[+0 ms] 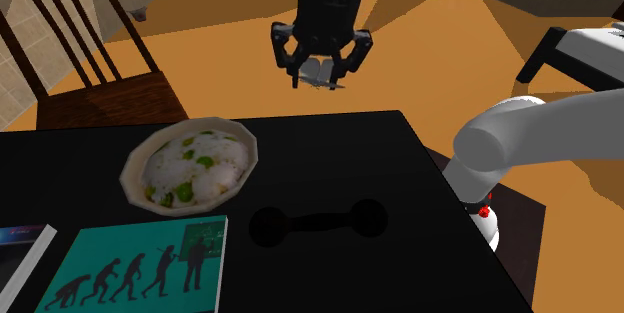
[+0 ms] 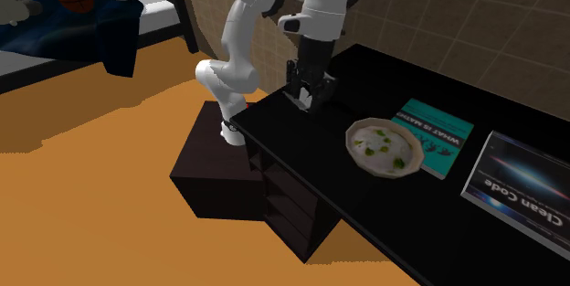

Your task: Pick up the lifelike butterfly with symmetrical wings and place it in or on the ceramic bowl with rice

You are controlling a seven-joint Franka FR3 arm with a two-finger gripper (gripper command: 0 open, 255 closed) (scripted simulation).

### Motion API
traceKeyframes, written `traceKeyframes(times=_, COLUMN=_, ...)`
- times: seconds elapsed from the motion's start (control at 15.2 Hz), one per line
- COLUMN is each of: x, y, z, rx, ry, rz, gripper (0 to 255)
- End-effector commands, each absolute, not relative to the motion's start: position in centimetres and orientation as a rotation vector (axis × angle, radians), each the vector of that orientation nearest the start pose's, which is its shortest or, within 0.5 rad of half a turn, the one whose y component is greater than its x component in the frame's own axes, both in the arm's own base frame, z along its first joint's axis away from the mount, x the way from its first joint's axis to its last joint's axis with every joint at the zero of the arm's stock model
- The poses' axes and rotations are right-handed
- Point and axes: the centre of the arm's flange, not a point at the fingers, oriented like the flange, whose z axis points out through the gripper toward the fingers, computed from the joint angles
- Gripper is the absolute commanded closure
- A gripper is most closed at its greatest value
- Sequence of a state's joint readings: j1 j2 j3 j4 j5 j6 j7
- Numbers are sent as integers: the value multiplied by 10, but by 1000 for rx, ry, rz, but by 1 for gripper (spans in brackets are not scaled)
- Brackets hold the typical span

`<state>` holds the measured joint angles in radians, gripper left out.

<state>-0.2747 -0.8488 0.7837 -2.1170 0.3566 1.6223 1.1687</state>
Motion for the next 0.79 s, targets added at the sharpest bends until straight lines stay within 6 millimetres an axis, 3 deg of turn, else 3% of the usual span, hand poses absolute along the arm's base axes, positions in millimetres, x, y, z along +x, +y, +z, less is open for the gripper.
traceKeyframes(times=0.0, x=260, y=308, z=620, rx=-2902, ry=1223, rz=-412, gripper=255)
traceKeyframes(times=0.46, x=260, y=308, z=652, rx=-2902, ry=1223, rz=-412, gripper=255)
traceKeyframes(times=0.73, x=276, y=358, z=651, rx=-2902, ry=1223, rz=-411, gripper=255)
